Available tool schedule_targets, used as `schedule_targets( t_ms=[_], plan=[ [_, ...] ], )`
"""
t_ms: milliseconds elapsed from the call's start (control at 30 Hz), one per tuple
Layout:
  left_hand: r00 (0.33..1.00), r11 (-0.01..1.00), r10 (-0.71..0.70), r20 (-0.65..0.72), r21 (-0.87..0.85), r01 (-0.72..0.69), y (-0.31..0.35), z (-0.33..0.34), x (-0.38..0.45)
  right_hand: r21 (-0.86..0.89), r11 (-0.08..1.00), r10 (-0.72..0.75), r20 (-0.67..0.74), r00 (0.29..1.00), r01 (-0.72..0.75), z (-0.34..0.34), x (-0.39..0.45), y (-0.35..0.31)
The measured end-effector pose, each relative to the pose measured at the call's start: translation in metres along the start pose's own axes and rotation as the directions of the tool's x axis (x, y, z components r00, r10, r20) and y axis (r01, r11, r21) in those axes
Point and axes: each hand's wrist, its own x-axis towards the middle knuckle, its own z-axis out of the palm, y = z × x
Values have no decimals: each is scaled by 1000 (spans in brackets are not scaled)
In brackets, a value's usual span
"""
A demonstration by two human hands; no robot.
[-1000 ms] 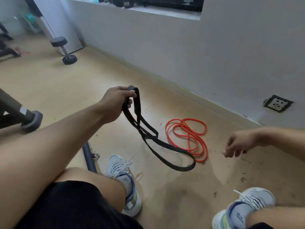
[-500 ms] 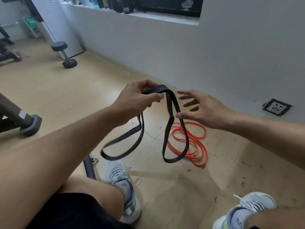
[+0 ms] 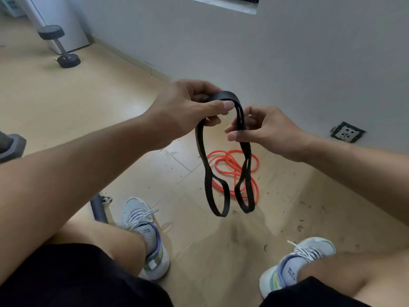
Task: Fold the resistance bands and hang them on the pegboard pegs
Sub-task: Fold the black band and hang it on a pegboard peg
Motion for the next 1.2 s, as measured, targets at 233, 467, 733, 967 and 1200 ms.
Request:
schedule_targets(
  t_ms=[233,467,733,967,1200],
  plan=[
    [1000,998,-20,-12,54,20,0,1,-1,49,998,-24,-41,999,26,-3,-1,11],
    [994,999,-27,-103,31,30,5,-1,-3,31,999,-8,-12,1000,8,6,0,12],
    [998,998,16,-63,69,-12,8,7,-7,56,998,14,91,996,-19,30,-3,4],
    [1000,1000,14,-26,25,-13,9,14,-7,-4,997,79,105,991,-79,43,-2,13],
    [999,999,43,-12,-7,-43,9,22,-5,-45,999,19,153,988,-12,51,-3,10]
  ],
)
